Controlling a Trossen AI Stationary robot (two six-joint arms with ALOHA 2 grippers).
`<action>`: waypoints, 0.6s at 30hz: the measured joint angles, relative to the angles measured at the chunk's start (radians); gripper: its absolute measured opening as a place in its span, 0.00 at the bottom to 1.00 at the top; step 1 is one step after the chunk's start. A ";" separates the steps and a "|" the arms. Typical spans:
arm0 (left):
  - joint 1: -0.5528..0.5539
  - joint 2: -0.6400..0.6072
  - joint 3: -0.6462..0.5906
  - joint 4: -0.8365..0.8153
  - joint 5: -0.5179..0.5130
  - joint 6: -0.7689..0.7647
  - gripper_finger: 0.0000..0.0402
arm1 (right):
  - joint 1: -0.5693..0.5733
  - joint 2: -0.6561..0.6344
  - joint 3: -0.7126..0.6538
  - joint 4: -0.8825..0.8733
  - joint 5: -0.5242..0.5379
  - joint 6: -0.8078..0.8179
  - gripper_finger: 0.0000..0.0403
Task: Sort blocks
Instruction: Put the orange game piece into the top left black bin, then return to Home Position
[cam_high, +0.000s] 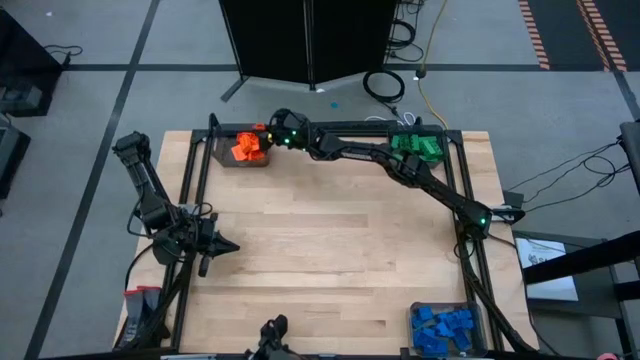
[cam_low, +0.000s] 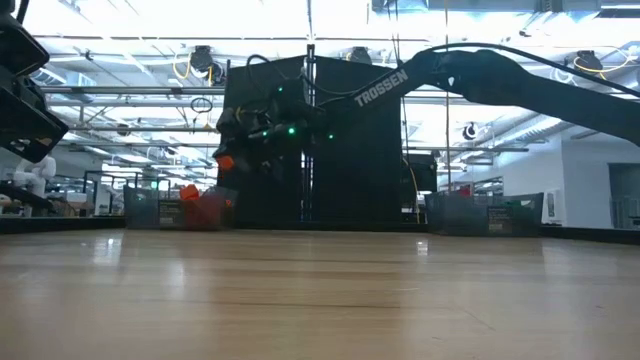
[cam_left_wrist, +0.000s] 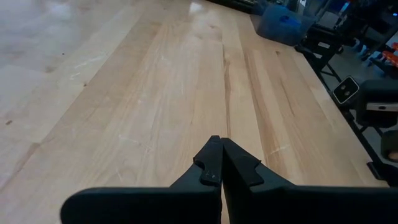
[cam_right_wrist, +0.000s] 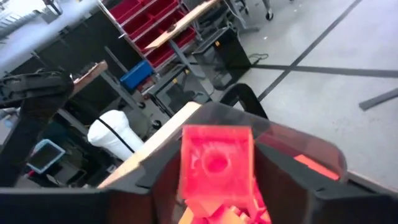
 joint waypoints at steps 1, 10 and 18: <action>0.000 0.000 0.000 0.000 0.000 0.000 0.00 | 0.000 0.000 0.000 -0.002 0.000 0.007 0.47; 0.000 0.000 -0.002 0.015 0.000 0.001 0.00 | -0.001 -0.004 0.000 -0.009 -0.053 0.035 0.61; 0.000 -0.001 -0.004 0.147 0.005 0.001 0.00 | -0.012 -0.149 -0.001 0.030 -0.503 -0.027 0.55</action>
